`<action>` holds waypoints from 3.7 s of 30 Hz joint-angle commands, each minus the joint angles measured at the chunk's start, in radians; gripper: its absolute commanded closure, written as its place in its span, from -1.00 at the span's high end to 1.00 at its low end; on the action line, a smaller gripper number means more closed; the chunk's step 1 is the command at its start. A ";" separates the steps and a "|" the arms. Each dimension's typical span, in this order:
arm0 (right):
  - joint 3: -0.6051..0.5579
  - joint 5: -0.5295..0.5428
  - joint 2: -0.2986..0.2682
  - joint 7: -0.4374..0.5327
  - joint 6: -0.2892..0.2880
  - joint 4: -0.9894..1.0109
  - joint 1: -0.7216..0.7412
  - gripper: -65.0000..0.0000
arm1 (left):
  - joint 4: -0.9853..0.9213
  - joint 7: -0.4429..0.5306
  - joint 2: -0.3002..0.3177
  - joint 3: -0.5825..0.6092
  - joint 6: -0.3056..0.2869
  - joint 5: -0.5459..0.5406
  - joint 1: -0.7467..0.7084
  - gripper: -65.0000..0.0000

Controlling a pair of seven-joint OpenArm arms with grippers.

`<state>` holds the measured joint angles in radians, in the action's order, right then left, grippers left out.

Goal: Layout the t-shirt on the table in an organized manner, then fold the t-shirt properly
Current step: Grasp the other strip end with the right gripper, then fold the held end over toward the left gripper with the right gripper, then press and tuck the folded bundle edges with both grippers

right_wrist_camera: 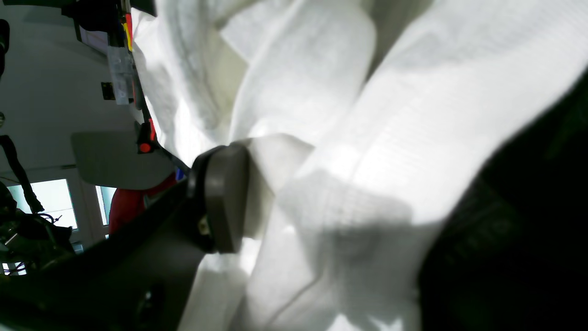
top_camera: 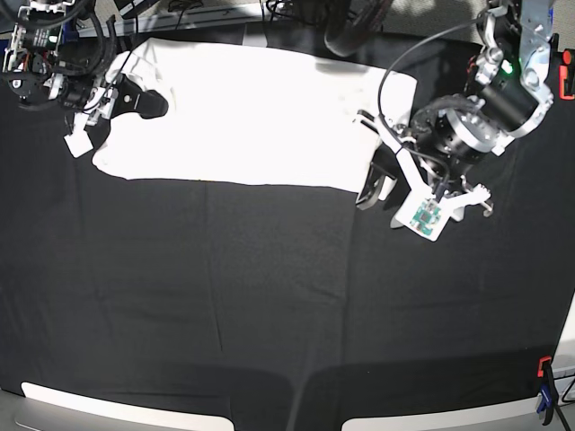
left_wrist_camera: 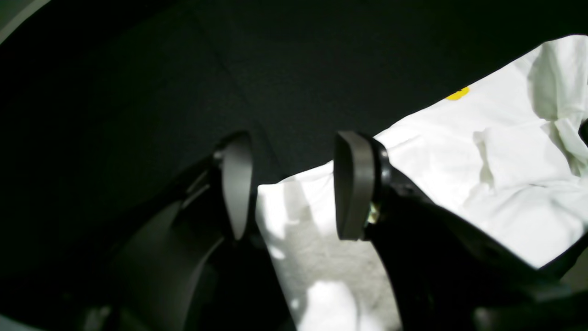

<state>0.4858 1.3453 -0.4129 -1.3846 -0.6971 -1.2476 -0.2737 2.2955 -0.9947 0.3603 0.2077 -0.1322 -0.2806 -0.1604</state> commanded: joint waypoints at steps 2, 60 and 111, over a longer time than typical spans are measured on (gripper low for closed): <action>-0.002 -0.026 -0.021 -0.012 -0.001 -0.007 -0.001 0.05 | 0.018 0.023 0.003 -0.004 0.002 -0.002 0.008 -0.17; 0.328 -0.076 -0.122 -0.012 -0.001 -0.007 0.278 -1.00 | 0.017 0.023 0.003 -0.004 0.002 -0.002 0.008 -0.17; 0.037 -0.164 0.202 -0.012 -0.001 -0.130 0.355 -0.38 | 0.017 0.023 0.003 -0.004 0.002 -0.002 -0.008 -0.17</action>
<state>0.5198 1.1454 -0.1989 -1.4109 -0.6960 -1.3563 0.0635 2.2955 -0.9947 0.3603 0.2077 -0.1322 -0.2806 -0.1783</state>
